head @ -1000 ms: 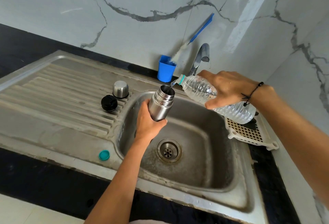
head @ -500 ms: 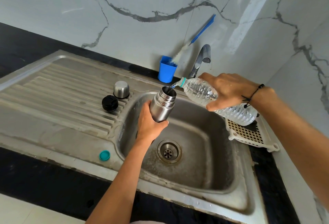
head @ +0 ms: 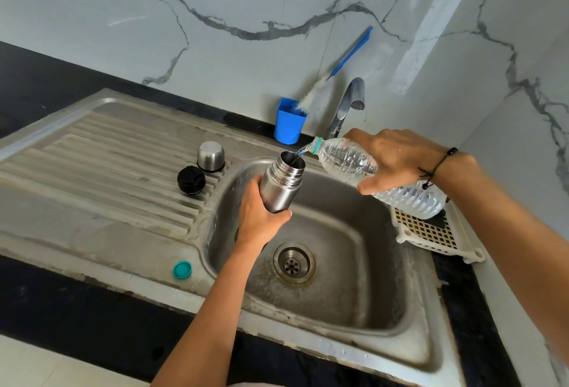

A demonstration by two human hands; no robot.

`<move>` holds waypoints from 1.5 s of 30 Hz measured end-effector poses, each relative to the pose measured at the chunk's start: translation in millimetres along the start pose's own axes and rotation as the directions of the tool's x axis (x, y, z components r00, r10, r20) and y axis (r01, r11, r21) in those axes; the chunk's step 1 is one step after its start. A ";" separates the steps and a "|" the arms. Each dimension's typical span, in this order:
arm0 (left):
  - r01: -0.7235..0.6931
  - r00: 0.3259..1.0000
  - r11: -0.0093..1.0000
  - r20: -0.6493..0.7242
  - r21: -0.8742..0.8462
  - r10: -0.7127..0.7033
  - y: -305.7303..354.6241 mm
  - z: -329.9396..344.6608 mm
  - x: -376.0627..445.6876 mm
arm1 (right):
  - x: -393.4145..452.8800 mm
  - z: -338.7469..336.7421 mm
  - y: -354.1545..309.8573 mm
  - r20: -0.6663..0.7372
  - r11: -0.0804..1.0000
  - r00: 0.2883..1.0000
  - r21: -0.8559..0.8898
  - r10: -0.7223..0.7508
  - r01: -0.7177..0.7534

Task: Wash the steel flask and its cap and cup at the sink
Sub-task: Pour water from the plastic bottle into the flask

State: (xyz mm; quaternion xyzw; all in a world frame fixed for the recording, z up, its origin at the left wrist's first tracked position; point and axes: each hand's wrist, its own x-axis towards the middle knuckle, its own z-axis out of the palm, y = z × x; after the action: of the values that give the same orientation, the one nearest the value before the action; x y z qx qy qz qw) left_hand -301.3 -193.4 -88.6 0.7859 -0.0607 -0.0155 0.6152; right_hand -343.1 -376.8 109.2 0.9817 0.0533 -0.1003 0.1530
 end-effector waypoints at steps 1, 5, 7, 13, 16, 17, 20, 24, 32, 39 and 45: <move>-0.001 1.000 1.000 0.000 0.007 0.001 -0.1 0.1 0.3 | 0.0 0.1 0.1 0.003 1.000 1.000 0.000 -0.001 0.001; -0.008 1.000 1.000 -0.003 0.029 0.008 0.0 0.8 0.6 | 0.4 0.9 0.1 0.007 1.000 1.000 -0.003 -0.002 0.002; -0.007 1.000 1.000 -0.005 0.030 0.008 0.1 1.1 0.7 | 0.3 1.0 0.3 0.008 1.000 1.000 -0.004 0.000 0.000; -0.007 1.000 0.999 -0.003 0.037 0.007 -0.4 1.3 0.2 | -0.4 -1.4 -0.7 0.016 1.000 1.000 -0.004 0.003 -0.003; -0.004 1.000 0.999 -0.003 0.036 0.004 -0.9 1.2 0.0 | 0.1 -1.9 -1.3 0.008 1.000 1.000 -0.010 -0.001 0.001; 0.000 1.000 0.999 -0.001 0.032 0.000 -1.0 0.9 -0.2 | 0.5 -1.8 -1.4 0.009 1.000 1.000 -0.011 -0.001 0.001; 0.004 1.000 1.000 -0.003 0.026 -0.004 -1.3 0.3 -0.4 | 0.9 -2.0 -1.5 0.006 1.000 1.000 -0.008 -0.004 0.004; 0.003 1.000 1.000 -0.006 0.027 -0.003 -1.0 1.3 0.0 | 1.3 -1.5 -1.1 0.008 1.000 1.000 -0.014 -0.003 0.003; 0.002 1.000 1.000 -0.010 0.030 -0.001 -1.3 2.4 0.2 | 2.3 -1.9 -1.0 0.002 1.000 1.000 -0.022 -0.006 0.006; 0.003 1.000 0.999 -0.009 0.032 -0.002 -0.5 2.2 -0.1 | 3.3 -1.7 -0.5 0.001 1.000 1.000 -0.026 -0.006 0.006; 0.002 1.000 1.000 -0.015 0.023 -0.001 -0.2 1.8 0.9 | 2.7 -1.5 -2.6 0.018 1.000 1.000 -0.026 -0.010 0.011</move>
State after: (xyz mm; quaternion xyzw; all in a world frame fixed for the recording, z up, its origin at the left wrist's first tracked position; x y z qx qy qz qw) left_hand -300.6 -195.2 -89.2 0.7931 -0.0558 -0.0095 0.6064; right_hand -340.6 -373.8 109.2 0.9784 0.0583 -0.1093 0.1656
